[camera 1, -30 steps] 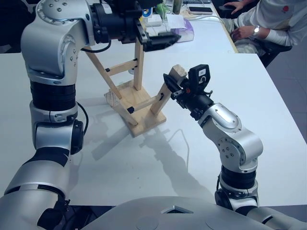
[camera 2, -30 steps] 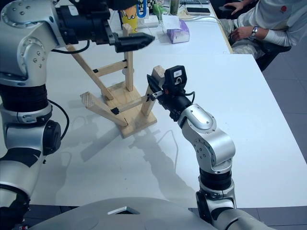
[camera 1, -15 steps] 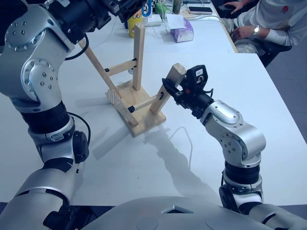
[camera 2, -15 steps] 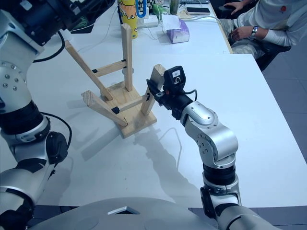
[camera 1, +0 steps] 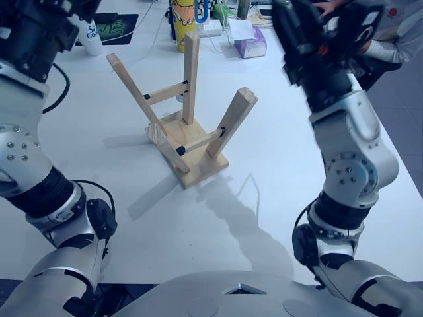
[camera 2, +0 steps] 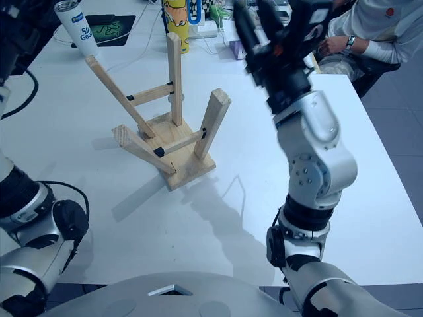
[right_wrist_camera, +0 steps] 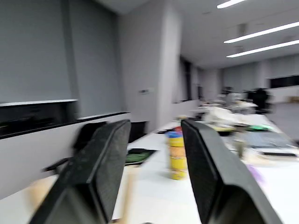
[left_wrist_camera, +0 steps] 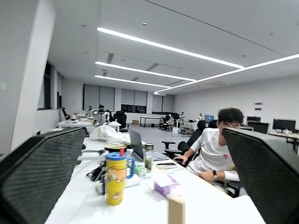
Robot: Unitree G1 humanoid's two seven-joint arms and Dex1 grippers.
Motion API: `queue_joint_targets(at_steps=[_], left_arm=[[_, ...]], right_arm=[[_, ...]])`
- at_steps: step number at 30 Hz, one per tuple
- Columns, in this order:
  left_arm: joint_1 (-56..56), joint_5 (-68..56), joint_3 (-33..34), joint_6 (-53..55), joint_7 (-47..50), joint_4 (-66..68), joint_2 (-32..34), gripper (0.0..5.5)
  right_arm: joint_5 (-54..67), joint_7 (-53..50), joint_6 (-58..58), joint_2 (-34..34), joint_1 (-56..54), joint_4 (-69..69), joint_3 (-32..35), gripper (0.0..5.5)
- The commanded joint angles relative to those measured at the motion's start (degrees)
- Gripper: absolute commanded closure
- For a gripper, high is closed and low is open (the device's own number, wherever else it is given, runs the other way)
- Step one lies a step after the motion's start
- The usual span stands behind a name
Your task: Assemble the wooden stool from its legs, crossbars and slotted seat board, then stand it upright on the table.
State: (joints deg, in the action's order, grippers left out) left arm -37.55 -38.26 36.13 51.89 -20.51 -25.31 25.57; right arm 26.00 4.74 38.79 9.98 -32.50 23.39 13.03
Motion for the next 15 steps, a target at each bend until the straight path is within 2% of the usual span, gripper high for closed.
queue_joint_targets(at_steps=[1, 4, 9, 15], left_arm=[[8.16, 1.29, 2.27, 2.73, -0.69, 4.31, 7.28, 0.10], [18.19, 6.65, -1.83, 0.54, -0.31, 7.34, 8.36, 0.10], [31.30, 15.98, -15.73, -6.02, 1.91, 8.04, 3.52, 0.10], [38.97, 24.70, -32.06, -10.35, 8.22, 7.52, -5.68, 1.03]], right_arm=[[-9.89, -0.39, -0.53, 6.93, 4.81, -11.86, -4.24, 3.48], [-15.07, 2.69, -2.96, 9.81, 9.18, -15.81, -9.86, 3.48], [-17.59, 8.15, -5.05, 9.75, 13.22, -16.58, -16.39, 3.48], [-20.38, 12.06, -5.83, 9.69, 14.77, -18.72, -22.26, 3.45]])
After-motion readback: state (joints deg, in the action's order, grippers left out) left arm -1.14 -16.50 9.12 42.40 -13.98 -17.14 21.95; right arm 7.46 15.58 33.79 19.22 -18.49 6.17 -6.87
